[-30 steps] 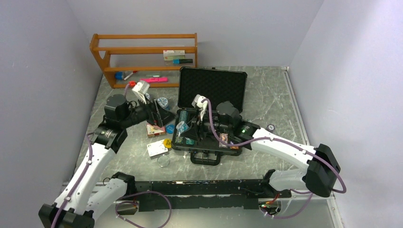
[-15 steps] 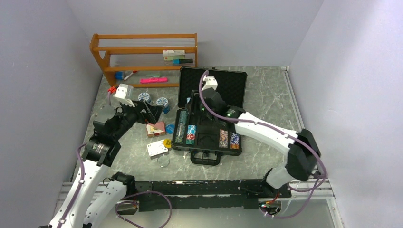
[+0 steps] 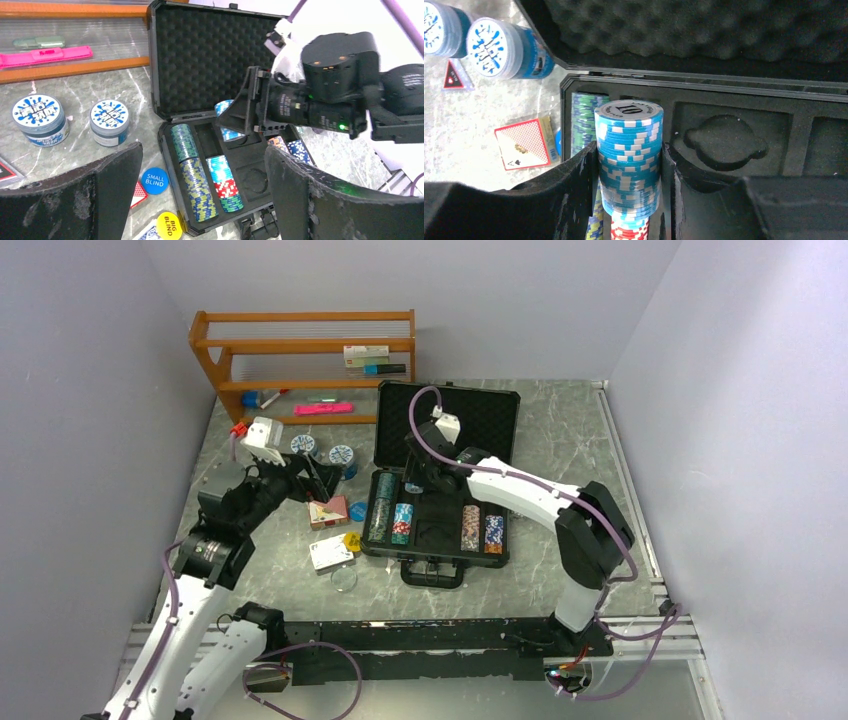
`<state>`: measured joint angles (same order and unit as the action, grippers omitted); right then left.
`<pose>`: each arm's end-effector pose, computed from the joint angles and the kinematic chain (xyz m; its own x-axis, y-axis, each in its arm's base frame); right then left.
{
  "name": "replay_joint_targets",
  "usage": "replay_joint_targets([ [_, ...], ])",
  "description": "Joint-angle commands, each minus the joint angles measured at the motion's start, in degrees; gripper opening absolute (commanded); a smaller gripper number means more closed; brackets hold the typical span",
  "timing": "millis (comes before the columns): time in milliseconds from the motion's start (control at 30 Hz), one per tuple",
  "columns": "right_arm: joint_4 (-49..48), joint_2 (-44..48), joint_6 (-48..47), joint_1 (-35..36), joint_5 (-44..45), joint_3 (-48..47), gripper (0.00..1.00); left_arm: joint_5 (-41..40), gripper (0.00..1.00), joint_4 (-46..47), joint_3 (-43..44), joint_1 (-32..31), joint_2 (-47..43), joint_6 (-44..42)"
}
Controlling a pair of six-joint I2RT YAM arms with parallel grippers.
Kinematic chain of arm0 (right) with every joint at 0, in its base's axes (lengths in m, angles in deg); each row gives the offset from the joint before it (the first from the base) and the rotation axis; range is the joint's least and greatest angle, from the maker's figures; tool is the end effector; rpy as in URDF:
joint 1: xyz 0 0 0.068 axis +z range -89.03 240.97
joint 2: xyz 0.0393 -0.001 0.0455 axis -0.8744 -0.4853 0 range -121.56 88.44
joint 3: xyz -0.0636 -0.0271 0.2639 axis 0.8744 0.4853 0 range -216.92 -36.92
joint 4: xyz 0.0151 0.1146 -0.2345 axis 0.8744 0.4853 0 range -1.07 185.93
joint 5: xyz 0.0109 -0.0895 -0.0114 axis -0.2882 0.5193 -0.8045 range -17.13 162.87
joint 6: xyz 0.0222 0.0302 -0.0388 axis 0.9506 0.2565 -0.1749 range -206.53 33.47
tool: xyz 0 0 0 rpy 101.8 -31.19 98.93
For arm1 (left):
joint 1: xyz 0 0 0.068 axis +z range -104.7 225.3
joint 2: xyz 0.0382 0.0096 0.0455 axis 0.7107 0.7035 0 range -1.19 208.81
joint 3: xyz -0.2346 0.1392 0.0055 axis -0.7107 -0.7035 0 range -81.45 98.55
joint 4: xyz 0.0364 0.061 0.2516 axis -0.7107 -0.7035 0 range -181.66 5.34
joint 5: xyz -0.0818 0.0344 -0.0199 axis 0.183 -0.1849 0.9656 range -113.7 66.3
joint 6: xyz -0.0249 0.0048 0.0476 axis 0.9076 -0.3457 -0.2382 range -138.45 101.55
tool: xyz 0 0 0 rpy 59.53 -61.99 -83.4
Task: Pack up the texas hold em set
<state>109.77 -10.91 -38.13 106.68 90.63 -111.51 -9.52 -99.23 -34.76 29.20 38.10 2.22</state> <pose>0.2772 0.2687 0.2487 -0.7296 0.2720 -0.6275 0.0195 0.9254 0.3784 0.1499 -0.0524 0.3583 -0.2894 -0.2727 -0.9175 0.4276 0.8208 -0.3788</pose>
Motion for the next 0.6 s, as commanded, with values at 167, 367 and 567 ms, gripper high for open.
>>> replay_joint_targets([
  [167,-1.2,-4.7,4.5,-1.0,-0.8,-5.7,0.0,5.4,0.97,1.7,0.4,0.4,-1.5,-1.8],
  [367,-1.5,-7.2,5.5,-1.3,-2.3,-6.3,0.0,5.2,0.96,1.5,0.2,0.4,-1.7,-2.1],
  [567,0.0,-8.7,7.6,-1.4,-4.8,-6.5,0.0,7.3,0.96,2.5,-0.6,0.4,-2.2,-2.4],
])
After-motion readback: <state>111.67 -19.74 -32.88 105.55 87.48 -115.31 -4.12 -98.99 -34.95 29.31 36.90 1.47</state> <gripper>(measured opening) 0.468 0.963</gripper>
